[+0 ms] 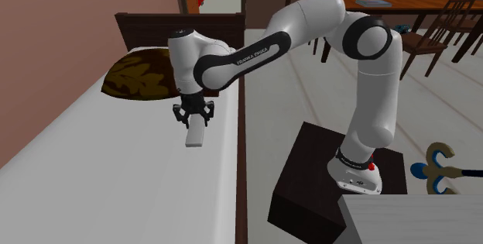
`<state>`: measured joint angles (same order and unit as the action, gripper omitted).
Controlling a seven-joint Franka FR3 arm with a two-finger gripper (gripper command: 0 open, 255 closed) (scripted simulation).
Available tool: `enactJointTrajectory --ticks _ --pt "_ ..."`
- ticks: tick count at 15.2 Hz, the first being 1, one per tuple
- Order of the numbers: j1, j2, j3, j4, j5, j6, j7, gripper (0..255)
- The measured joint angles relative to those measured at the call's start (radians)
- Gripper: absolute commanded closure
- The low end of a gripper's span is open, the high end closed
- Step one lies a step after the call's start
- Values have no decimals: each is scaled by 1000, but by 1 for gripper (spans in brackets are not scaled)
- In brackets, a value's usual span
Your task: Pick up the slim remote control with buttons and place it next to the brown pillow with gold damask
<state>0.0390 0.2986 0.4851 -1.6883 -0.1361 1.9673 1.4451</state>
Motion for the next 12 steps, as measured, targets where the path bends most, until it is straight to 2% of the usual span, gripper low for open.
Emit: enactJointTrajectory --ticks 12 --pt "3 -22 7 133 15 -152 -11 255"
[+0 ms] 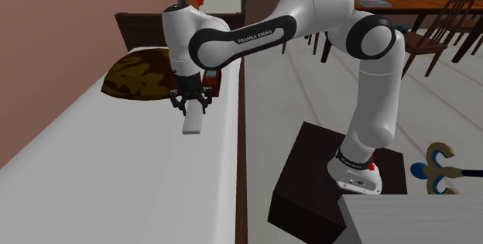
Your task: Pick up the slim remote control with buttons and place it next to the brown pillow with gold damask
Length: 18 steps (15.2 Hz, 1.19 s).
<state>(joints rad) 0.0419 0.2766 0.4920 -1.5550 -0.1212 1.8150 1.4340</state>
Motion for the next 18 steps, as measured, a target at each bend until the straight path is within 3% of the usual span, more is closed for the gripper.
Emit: enactJointTrajectory --ticks 18 --pt "13 43 -3 282 -15 -242 -24 255"
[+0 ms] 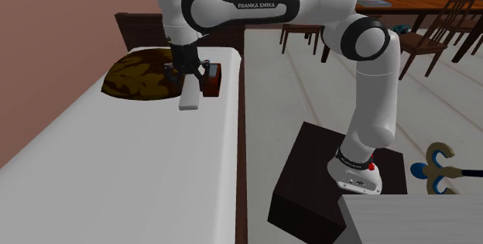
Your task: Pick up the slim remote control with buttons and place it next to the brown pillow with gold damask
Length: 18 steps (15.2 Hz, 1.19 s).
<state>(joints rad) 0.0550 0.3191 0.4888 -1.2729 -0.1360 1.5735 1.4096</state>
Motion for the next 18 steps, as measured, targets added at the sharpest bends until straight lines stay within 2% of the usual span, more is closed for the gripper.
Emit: enactJointTrajectory --ticks 7,15,18 --pt "-97 8 -44 20 11 -8 -141 255" --pt "-169 137 -96 219 -18 -81 -292 255" --pt "-195 130 -103 179 -12 -48 -318 255"
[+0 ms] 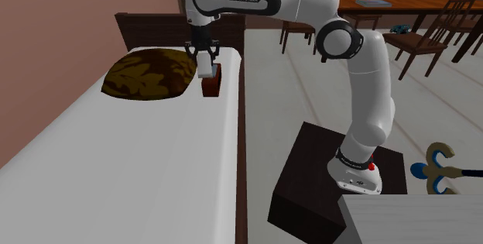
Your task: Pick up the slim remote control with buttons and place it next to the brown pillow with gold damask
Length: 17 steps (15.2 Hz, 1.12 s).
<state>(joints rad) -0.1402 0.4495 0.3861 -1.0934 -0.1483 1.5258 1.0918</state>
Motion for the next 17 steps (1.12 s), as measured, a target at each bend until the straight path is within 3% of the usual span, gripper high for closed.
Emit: enactJointTrajectory --ticks 17 --pt "-40 -49 -2 -303 16 254 -1 255"
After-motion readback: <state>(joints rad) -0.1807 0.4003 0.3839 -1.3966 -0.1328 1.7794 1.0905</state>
